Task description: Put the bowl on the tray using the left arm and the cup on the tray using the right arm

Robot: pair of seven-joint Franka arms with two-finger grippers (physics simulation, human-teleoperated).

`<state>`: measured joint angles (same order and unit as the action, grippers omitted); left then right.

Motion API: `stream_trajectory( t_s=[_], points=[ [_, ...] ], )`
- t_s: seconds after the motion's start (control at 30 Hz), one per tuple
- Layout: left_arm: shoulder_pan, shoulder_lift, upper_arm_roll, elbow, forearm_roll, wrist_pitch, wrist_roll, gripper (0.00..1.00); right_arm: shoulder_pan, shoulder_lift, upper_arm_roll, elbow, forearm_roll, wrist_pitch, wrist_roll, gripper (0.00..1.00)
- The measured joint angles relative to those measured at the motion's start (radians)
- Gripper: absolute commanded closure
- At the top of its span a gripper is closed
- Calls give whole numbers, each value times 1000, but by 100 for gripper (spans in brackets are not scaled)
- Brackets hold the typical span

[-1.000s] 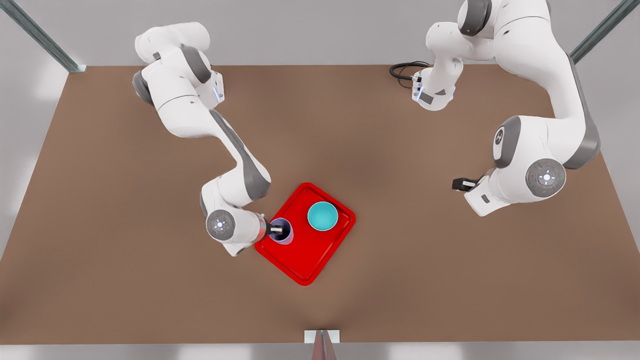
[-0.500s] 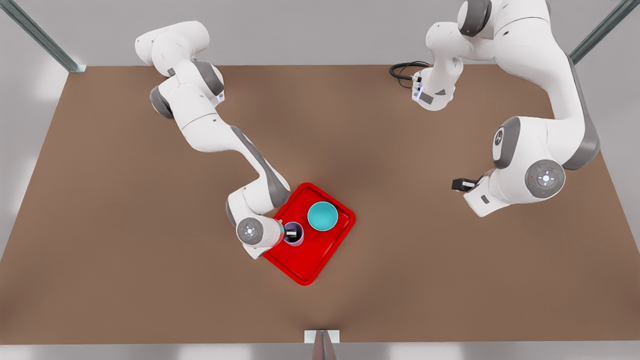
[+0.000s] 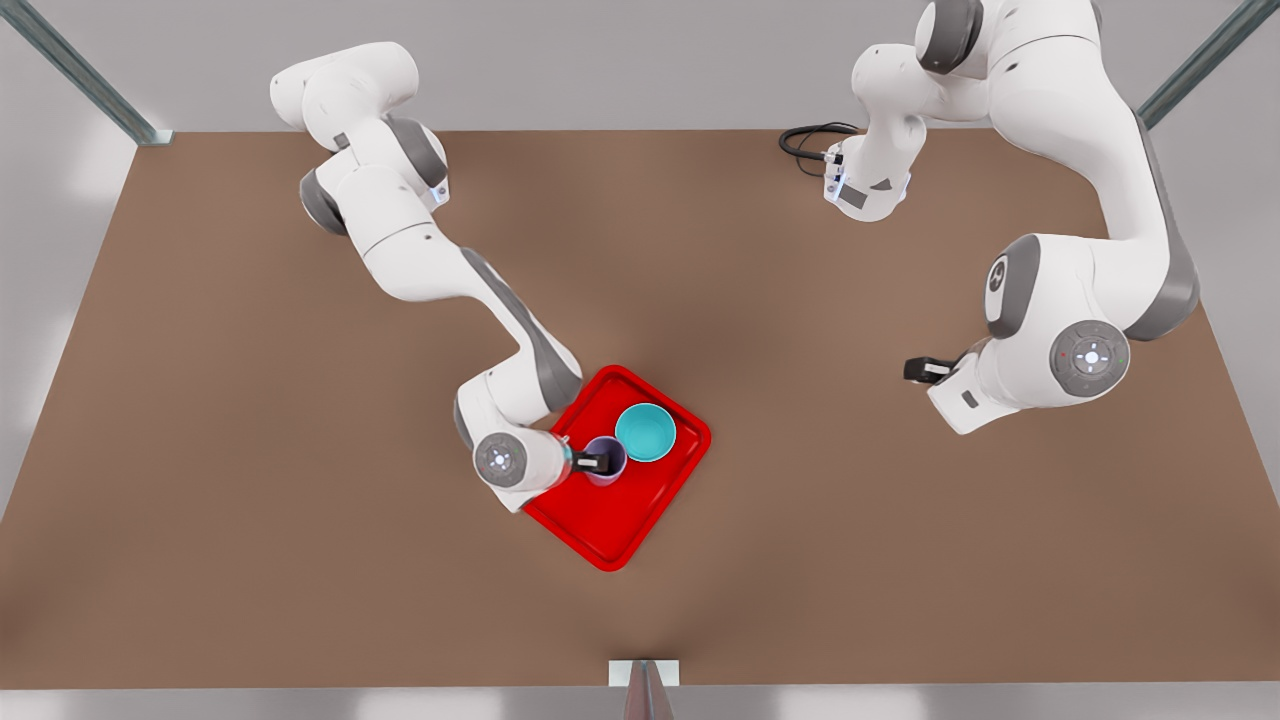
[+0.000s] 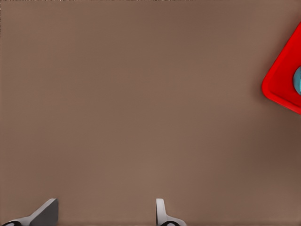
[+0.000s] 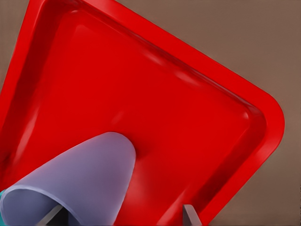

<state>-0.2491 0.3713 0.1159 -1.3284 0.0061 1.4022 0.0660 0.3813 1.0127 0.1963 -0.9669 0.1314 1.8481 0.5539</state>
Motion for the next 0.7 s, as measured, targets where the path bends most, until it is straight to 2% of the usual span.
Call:
stream_trajectory(
  t_s=[0.27,0.37,0.43,0.53,0.6,0.63,0.7],
  points=[
    [2,0,1,0,0,0,0,0,-4,-2,-1,2,20,-21,-16,0],
    [2,0,-1,0,0,-2,-1,0,-40,-49,-2,1,51,-63,-20,0],
    [0,0,-1,1,-2,-12,0,0,-129,-176,-1,-55,47,-116,-106,0],
    [1,-2,1,2,-13,-20,0,0,-350,-486,-22,-245,-64,-173,-353,0],
    [0,-2,1,2,-18,-22,0,0,-355,-669,-121,-365,-80,-279,-432,0],
    [1,-2,2,3,-19,-23,0,0,-380,-691,-125,-389,-84,-339,-437,0],
    [2,-2,4,3,-21,-23,-1,0,-379,-815,-117,-592,-111,-287,-439,0]
  ],
)
